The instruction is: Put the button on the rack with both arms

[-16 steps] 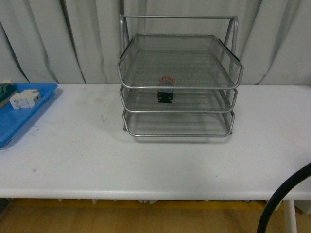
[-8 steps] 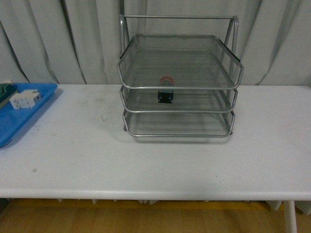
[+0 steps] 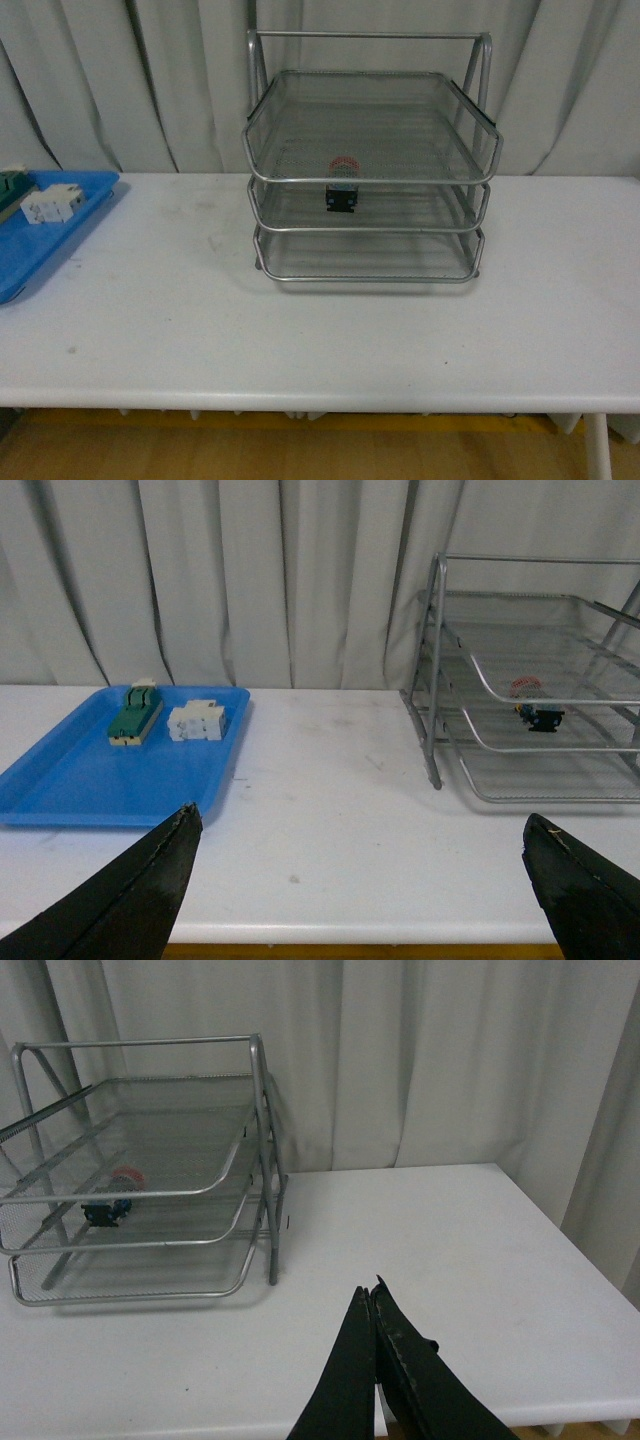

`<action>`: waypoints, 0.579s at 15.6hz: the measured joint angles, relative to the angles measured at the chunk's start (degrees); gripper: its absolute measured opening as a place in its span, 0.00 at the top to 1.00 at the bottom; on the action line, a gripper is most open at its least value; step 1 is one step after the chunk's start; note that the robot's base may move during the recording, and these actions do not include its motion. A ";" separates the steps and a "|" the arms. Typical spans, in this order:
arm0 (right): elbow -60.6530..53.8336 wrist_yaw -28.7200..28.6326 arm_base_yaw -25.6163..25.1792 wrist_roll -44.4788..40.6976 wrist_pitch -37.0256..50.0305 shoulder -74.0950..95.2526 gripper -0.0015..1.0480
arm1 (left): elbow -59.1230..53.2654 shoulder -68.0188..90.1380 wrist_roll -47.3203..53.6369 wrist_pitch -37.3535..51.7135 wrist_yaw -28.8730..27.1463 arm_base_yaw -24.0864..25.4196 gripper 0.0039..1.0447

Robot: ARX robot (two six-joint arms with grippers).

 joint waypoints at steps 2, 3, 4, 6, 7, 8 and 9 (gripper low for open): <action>0.00 0.00 0.00 0.00 -4.79 -5.14 0.98 | 0.00 0.00 0.00 0.00 0.00 0.00 0.06; -0.02 0.00 0.00 0.00 -6.82 -7.41 0.98 | 0.00 0.00 0.00 0.00 0.00 0.00 0.06; -0.02 0.00 0.00 0.00 -8.83 -9.33 0.98 | 0.00 0.00 0.00 0.00 0.00 0.00 0.06; -0.02 0.00 0.00 -0.02 -12.17 -12.83 0.98 | 0.00 0.00 0.00 0.00 0.00 0.00 0.06; -0.02 0.00 0.00 0.00 -13.66 -14.34 0.98 | 0.00 0.00 0.00 0.00 0.00 0.00 0.06; -0.02 0.00 0.00 0.00 -15.17 -15.93 0.98 | 0.00 0.00 0.00 0.00 -0.02 0.00 0.06; -0.02 0.00 0.00 0.00 -16.57 -17.18 0.98 | 0.00 0.00 0.00 0.00 0.00 0.00 0.06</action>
